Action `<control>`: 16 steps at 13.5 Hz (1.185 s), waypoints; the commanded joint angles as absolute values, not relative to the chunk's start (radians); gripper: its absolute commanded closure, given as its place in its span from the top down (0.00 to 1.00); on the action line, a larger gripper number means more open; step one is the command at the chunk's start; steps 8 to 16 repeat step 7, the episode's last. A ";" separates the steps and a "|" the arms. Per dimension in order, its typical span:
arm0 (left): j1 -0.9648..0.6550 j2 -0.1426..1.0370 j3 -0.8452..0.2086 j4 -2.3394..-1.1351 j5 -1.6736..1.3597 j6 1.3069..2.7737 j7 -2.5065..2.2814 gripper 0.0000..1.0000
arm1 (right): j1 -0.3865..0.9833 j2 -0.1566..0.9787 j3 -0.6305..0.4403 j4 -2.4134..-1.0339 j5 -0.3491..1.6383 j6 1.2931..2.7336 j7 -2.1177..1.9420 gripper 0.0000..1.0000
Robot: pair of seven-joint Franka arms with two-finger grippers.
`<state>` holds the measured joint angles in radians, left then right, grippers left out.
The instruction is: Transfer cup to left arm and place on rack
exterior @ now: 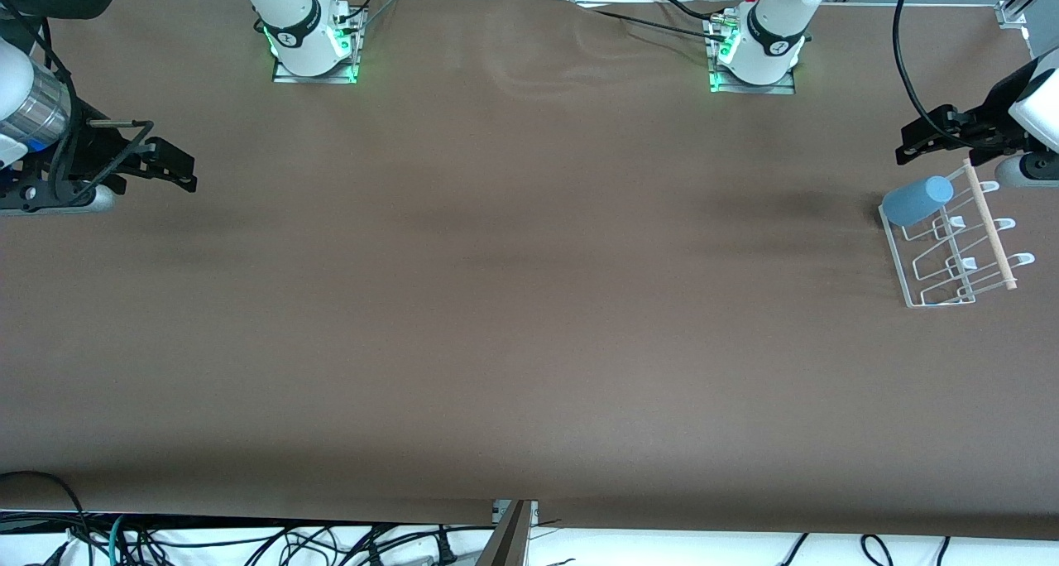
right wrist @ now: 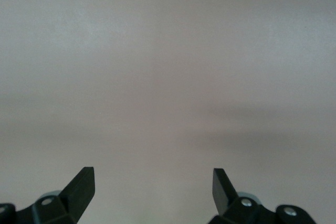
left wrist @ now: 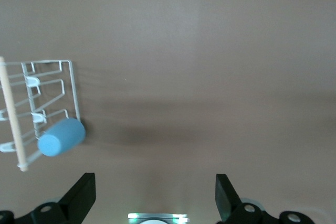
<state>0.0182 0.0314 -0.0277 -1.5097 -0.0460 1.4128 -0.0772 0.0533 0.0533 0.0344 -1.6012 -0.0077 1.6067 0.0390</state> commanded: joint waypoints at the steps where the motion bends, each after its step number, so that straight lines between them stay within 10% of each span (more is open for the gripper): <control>1: 0.009 0.061 -0.015 -1.510 -0.060 1.413 -0.115 1.00 | 0.066 0.060 0.035 -1.585 -0.005 1.611 0.031 0.99; 16: 0.009 0.089 -0.021 -1.471 -0.057 1.401 -0.114 1.00 | 0.067 0.061 0.035 -1.585 -0.006 1.609 0.031 0.99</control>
